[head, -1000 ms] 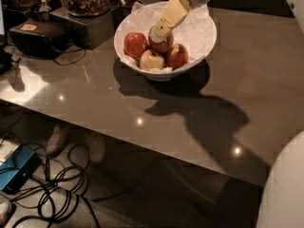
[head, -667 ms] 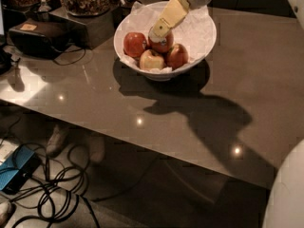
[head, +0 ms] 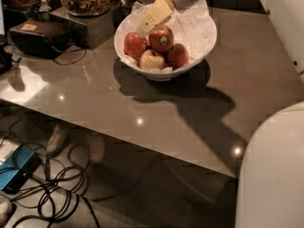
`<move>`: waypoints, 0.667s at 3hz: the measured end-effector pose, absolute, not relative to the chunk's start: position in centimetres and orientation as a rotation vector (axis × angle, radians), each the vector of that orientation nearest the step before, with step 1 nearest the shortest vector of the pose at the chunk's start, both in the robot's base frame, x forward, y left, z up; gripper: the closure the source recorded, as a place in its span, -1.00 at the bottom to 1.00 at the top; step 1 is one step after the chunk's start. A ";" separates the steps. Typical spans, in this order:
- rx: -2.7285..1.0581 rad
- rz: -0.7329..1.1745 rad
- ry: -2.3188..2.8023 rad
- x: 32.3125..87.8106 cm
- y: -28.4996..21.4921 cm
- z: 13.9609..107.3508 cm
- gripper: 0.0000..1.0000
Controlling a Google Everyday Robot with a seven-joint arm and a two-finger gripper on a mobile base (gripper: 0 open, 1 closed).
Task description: Pick apple from white bowl
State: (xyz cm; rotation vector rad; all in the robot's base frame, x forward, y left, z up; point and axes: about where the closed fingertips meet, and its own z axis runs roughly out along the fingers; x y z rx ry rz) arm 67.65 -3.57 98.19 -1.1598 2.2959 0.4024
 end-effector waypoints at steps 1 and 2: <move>-1.122 0.407 2.350 69.1 -3.3 96.4 -1.00; -1.088 0.406 2.389 70.0 -3.7 94.8 -1.00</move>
Offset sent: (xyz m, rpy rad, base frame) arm 0.0337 -0.0122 -0.0483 -0.0208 0.0930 -0.1136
